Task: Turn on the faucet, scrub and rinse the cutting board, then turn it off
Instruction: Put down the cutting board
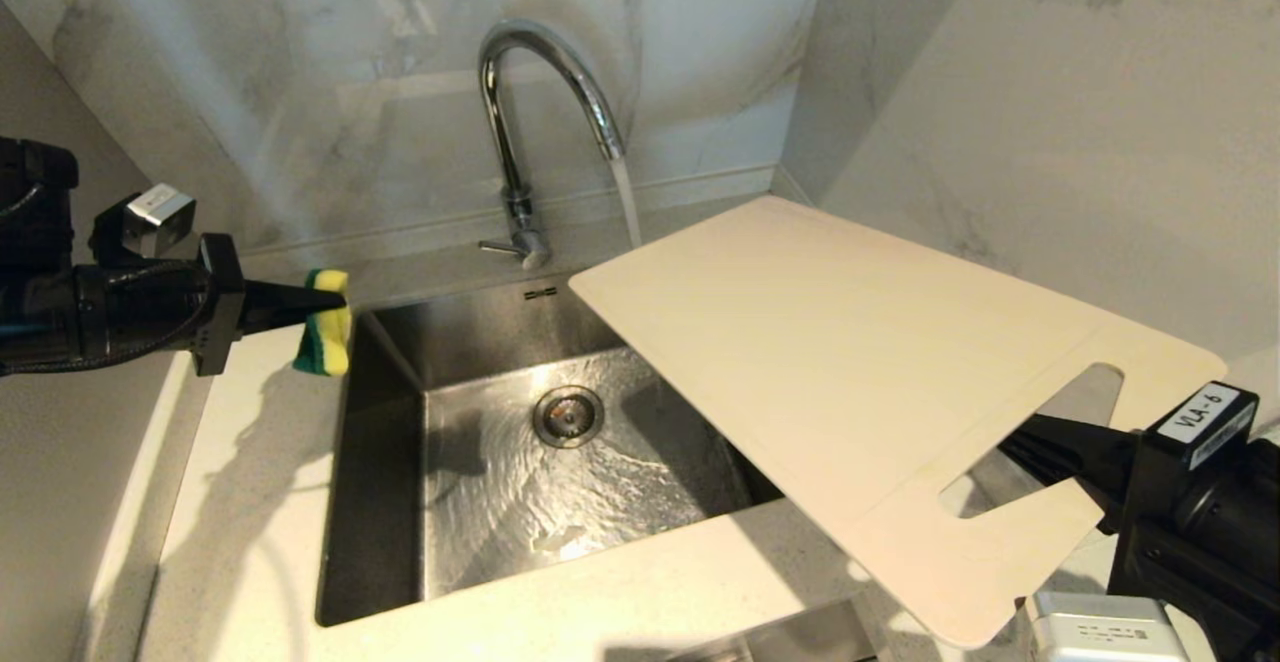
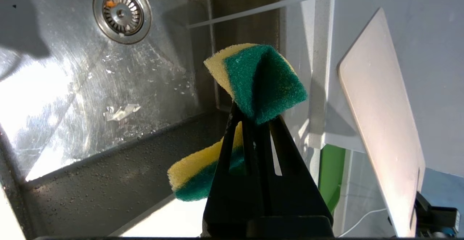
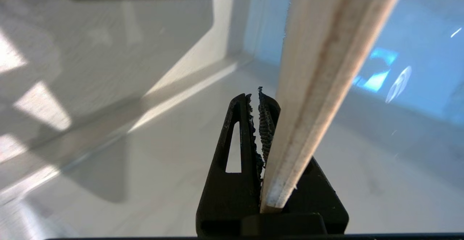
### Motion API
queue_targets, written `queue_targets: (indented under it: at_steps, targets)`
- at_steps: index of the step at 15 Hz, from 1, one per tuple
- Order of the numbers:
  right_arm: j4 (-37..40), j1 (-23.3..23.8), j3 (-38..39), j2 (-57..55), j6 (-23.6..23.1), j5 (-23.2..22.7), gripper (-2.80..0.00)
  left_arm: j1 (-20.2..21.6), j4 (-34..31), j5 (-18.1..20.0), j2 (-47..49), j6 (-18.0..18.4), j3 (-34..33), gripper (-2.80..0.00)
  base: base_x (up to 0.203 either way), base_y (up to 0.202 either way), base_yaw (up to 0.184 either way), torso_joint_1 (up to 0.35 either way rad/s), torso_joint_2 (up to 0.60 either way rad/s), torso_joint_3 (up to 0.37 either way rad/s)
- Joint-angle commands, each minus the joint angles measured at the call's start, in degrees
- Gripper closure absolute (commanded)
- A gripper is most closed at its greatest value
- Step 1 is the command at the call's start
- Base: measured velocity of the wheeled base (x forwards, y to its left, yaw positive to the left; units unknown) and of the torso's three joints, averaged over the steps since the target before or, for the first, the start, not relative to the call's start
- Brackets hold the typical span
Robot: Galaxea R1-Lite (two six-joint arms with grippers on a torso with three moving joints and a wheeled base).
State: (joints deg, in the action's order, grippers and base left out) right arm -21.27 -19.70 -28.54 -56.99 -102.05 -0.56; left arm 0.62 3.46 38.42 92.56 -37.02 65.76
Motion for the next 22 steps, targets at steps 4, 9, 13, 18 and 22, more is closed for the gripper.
queue_targets:
  at_steps: [4, 9, 13, 18, 22]
  targets:
    - [-0.5, -0.2, 1.4, -1.5, 0.1, 5.3, 0.0, 0.0, -0.1, 0.3, 0.3, -0.2, 0.1, 0.0, 0.0, 0.0, 0.0, 0.0, 0.0, 0.0]
    - [-7.6, -2.0, 3.4, -3.6, 0.1, 10.2, 0.0, -0.2, -0.1, 0.2, 0.5, -0.3, 0.4, 0.0, 0.0, 0.0, 0.0, 0.0, 0.0, 0.0]
    - [-10.9, -6.0, 5.8, -4.4, 0.2, 16.3, 0.0, -0.8, -0.1, 0.0, 0.3, -0.4, 0.1, 0.0, 0.0, 0.0, 0.0, 0.0, 0.0, 0.0]
    - [-10.9, -7.0, 7.6, -6.2, 4.5, 18.7, 0.0, -0.9, -0.1, 0.0, 0.3, -0.4, 0.2, 0.0, 0.0, 0.0, 0.0, 0.0, 0.0, 0.0]
    - [-10.7, -7.0, 11.6, -7.0, 9.0, 21.3, 0.0, -1.3, 0.0, 0.0, 0.4, -0.3, 0.2, 0.0, 0.0, 0.0, 0.0, 0.0, 0.0, 0.0]
